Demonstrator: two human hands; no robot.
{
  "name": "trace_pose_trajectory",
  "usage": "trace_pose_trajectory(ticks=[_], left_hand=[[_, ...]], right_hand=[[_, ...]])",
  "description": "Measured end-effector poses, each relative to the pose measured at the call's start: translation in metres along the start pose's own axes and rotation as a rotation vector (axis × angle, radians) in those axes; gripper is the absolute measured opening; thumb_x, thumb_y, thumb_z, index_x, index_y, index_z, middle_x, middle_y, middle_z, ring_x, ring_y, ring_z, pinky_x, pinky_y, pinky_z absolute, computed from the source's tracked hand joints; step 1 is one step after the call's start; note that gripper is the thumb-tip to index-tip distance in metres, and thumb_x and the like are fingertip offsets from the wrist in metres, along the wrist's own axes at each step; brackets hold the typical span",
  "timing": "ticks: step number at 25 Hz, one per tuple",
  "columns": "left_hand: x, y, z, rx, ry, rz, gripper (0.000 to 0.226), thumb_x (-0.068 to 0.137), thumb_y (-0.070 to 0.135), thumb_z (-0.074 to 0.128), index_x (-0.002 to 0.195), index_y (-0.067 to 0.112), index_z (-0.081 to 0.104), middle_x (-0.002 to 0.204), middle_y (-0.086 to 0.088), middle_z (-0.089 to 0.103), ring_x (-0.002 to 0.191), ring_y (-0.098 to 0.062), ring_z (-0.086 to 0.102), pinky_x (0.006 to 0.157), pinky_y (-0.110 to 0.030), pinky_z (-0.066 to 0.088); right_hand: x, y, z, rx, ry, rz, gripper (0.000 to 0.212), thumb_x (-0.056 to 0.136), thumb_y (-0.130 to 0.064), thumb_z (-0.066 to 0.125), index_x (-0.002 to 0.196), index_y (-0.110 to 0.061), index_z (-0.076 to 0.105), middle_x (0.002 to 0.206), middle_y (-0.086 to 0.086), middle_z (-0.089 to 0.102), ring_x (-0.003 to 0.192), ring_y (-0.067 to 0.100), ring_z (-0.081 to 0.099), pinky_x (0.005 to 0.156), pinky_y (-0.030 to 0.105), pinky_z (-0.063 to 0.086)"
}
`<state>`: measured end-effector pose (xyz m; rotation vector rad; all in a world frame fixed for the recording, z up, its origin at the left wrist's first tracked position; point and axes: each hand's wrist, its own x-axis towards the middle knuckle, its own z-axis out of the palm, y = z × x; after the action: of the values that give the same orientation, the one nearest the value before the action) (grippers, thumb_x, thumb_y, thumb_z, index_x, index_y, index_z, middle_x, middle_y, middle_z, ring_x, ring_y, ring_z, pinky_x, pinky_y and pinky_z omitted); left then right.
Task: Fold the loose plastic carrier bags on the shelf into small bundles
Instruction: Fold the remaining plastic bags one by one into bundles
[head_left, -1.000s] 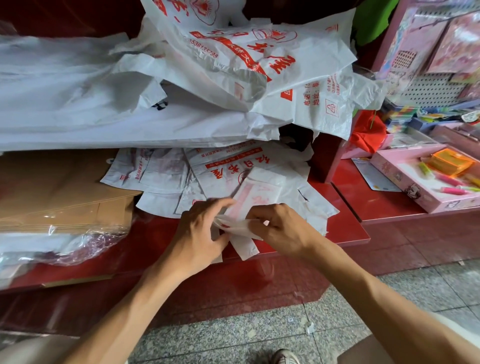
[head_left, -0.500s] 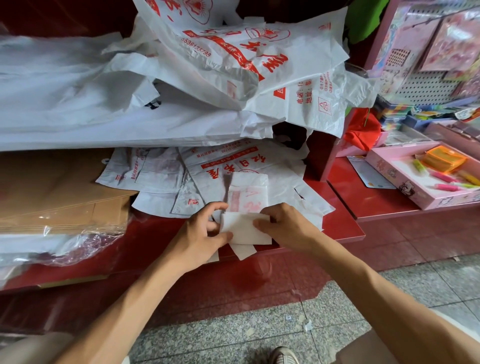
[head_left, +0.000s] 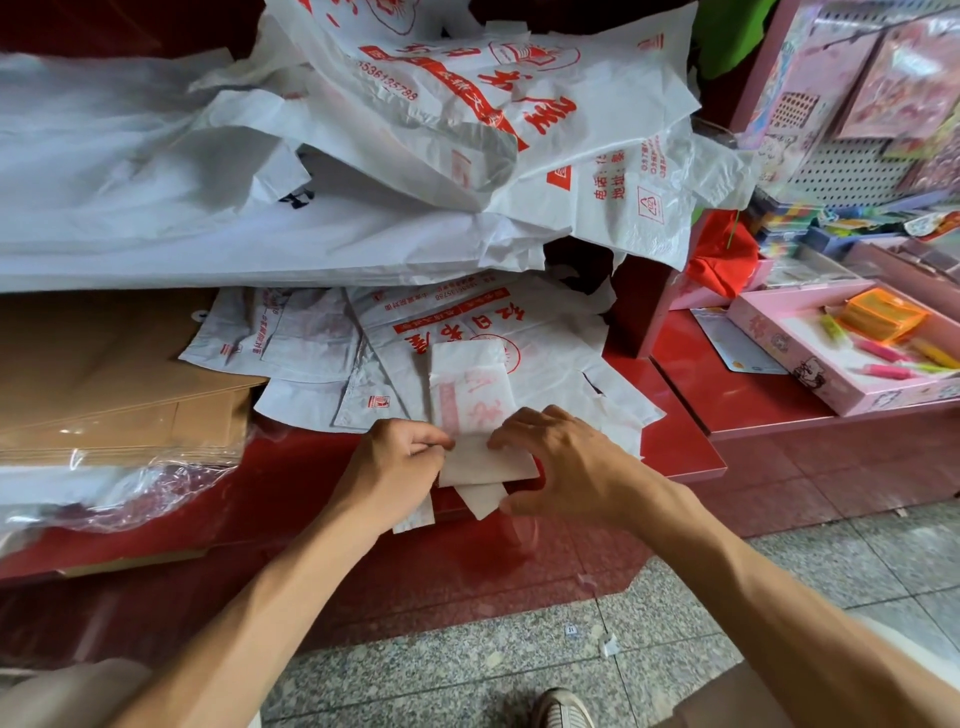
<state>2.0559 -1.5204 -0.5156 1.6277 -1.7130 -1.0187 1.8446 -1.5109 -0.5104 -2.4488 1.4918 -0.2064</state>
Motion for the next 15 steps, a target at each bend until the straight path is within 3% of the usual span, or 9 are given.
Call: trace_pose_trajectory(ticks=[1, 3, 6, 9, 13, 15], left_hand=[[-0.001, 0.001, -0.003, 0.009, -0.024, -0.017, 0.024, 0.087, 0.016, 0.062, 0.104, 0.028, 0.073, 0.097, 0.011, 0.071, 0.091, 0.000, 0.065, 0.073, -0.013, 0.047], [-0.002, 0.002, -0.008, 0.274, -0.079, 0.075, 0.027, 0.082, 0.022, 0.063, 0.108, 0.028, 0.069, 0.097, 0.011, 0.065, 0.094, -0.007, 0.061, 0.080, -0.024, 0.048], [-0.003, -0.001, -0.008, 0.621, -0.089, 0.259, 0.044, 0.079, 0.035, 0.061, 0.123, 0.029, 0.061, 0.109, 0.010, 0.049, 0.109, -0.011, 0.048, 0.095, -0.036, 0.039], [-0.002, -0.002, -0.009, 0.604, -0.063, 0.291, 0.048, 0.077, 0.051, 0.056, 0.119, 0.031, 0.063, 0.120, 0.018, 0.046, 0.117, -0.009, 0.042, 0.094, -0.035, 0.032], [-0.002, -0.006, -0.010, 0.672, -0.151, 0.334, 0.061, 0.072, 0.067, 0.051, 0.120, 0.032, 0.061, 0.122, 0.020, 0.047, 0.115, -0.008, 0.043, 0.095, -0.036, 0.033], [-0.001, -0.006, -0.008, 0.593, -0.146, 0.330, 0.047, 0.078, 0.061, 0.060, 0.109, 0.027, 0.064, 0.112, 0.015, 0.052, 0.106, -0.009, 0.048, 0.090, -0.035, 0.039]], right_hand=[[0.001, 0.001, -0.001, 0.050, 0.015, 0.007, 0.058, 0.081, -0.044, 0.068, 0.133, -0.029, 0.050, 0.129, -0.011, 0.053, 0.112, 0.012, 0.044, 0.094, 0.032, 0.042], [0.003, 0.005, -0.005, 0.114, 0.031, 0.019, 0.055, 0.081, -0.031, 0.067, 0.133, -0.027, 0.052, 0.128, -0.011, 0.057, 0.114, 0.012, 0.045, 0.096, 0.031, 0.043], [0.005, 0.011, -0.006, 0.067, 0.005, 0.017, 0.058, 0.077, -0.029, 0.067, 0.133, -0.026, 0.051, 0.128, -0.009, 0.057, 0.114, 0.014, 0.046, 0.096, 0.033, 0.043], [0.008, 0.009, 0.000, 0.028, 0.017, 0.007, 0.060, 0.072, -0.037, 0.061, 0.130, -0.026, 0.051, 0.125, -0.006, 0.058, 0.111, 0.017, 0.050, 0.093, 0.034, 0.044], [0.010, 0.004, 0.007, 0.051, 0.210, 0.013, 0.040, 0.078, -0.019, 0.047, 0.116, -0.020, 0.059, 0.102, 0.001, 0.068, 0.089, 0.021, 0.061, 0.074, 0.039, 0.052], [0.011, 0.000, 0.005, 0.233, 0.289, 0.067, 0.032, 0.084, -0.013, 0.050, 0.113, -0.019, 0.061, 0.090, 0.004, 0.069, 0.073, 0.019, 0.061, 0.065, 0.036, 0.050]])
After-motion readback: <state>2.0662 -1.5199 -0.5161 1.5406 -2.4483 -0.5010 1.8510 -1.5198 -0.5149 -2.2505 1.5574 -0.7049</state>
